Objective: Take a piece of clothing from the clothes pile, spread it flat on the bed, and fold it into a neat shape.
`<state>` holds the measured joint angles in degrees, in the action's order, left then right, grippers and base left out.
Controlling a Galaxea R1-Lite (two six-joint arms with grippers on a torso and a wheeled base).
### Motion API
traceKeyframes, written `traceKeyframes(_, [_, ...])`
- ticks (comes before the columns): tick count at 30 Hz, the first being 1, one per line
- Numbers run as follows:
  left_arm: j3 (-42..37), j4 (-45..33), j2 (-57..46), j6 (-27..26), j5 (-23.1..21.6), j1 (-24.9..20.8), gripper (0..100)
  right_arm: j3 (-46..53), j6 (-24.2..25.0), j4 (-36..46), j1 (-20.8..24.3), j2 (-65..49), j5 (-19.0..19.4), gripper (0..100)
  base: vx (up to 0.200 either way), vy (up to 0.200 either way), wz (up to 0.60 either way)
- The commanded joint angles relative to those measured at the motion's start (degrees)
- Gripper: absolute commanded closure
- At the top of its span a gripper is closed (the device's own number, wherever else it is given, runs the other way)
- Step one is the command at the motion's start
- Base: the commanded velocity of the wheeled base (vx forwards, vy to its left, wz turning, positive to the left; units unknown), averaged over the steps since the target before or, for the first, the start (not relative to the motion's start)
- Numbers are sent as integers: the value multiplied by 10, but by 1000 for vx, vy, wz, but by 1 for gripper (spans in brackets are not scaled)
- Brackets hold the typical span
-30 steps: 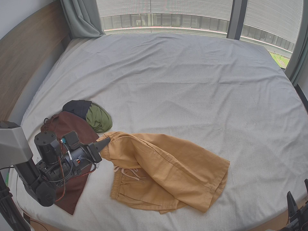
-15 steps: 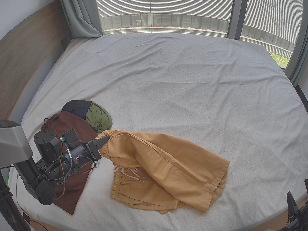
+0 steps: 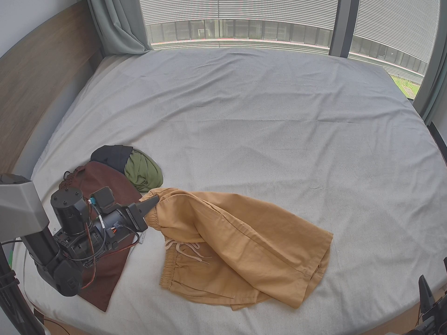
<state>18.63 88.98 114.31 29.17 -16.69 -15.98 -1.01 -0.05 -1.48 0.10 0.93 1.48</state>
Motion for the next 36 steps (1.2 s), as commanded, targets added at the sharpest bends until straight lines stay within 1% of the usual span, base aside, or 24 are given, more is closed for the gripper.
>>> traceKeyframes(1, [1, 1, 6, 1, 0, 1, 100, -56, 0, -76, -4, 11, 2, 0, 0, 0, 0])
traceKeyframes(3, [1, 1, 8, 1, 0, -1, 100, -110, 0, -85, -3, 65, 1, 0, 0, 0, 0])
traceKeyframes(6, [0, 1, 10, 0, 0, -1, 100, -157, 1, -78, 7, 98, -2, 0, 0, 0, 0])
traceKeyframes(10, [-1, 1, 5, 2, 0, 1, 100, -164, 6, -68, 15, 130, -2, 0, 0, 0, 0])
traceKeyframes(14, [3, 1, 3, 1, -2, 7, 100, -164, 33, -68, 33, 174, -2, 0, 0, 0, 0])
traceKeyframes(19, [9, 1, 5, 1, -2, 7, 100, -177, 52, -68, 47, 220, 2, 0, 0, 0, 0])
traceKeyframes(22, [12, 1, 3, 1, -2, 8, 100, -179, 55, -68, 61, 247, 6, 0, 0, 0, 0])
traceKeyframes(26, [23, 1, 2, 1, 0, 8, 100, -176, 67, -68, 83, 283, 34, 0, 0, 0, 0])
traceKeyframes(32, [24, 1, 6, 2, 0, 7, 100, -175, 95, -69, 83, 337, 79, 0, 0, 0, 0])
traceKeyframes(36, [24, 1, 7, 2, 0, 8, 100, -178, 125, -74, 83, 374, 103, 0, 0, 0, 0])
